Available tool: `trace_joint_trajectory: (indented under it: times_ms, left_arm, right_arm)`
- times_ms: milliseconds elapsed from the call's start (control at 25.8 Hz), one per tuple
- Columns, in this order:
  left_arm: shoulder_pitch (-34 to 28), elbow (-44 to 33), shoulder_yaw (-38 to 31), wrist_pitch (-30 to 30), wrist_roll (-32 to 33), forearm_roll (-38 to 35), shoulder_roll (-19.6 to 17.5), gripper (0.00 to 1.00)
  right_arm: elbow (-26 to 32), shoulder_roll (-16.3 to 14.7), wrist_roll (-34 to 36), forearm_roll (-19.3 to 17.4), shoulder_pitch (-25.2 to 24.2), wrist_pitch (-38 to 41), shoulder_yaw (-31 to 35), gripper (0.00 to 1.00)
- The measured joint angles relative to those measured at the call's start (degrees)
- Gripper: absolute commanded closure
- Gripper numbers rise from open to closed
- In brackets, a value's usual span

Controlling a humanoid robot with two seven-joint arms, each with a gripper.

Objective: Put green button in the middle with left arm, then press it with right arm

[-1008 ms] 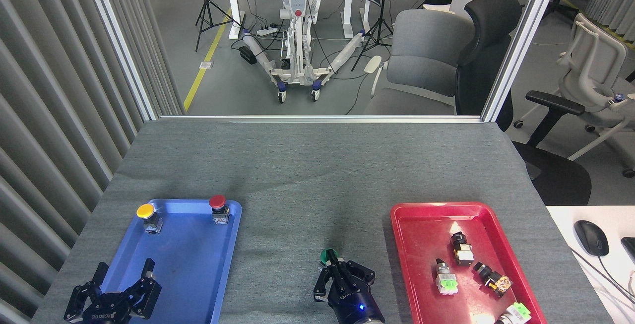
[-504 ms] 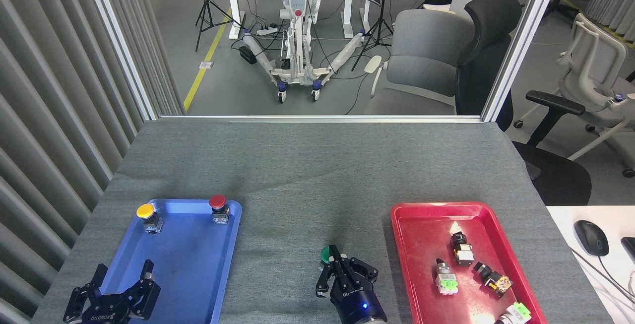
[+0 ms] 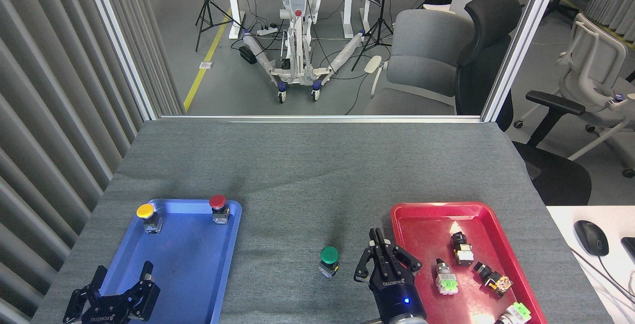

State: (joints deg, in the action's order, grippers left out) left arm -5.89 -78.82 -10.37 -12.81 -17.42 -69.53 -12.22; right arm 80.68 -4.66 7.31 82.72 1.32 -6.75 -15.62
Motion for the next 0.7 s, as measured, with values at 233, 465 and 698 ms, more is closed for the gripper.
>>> trace_joint_trajectory:
  times_ms: [233,465,698]
  left_arm:
    - [0.0,0.1,0.0,0.0,0.0,0.0,0.0,0.00]
    - [0.0,0.5,0.0,0.0,0.0,0.1,0.0,0.00]
    - [0.0,0.8,0.0,0.0,0.0,0.1,0.0,0.00]
  right_arm:
    - [1.8,-2.2,1.8,0.1,-4.4,2.8,9.2,0.01]
    - [3.4,-2.8,3.2,0.0,-6.6,1.4,13.0,0.00]
    - [3.6,-3.0,3.3,0.0,-6.8,1.4,13.3,0.00]
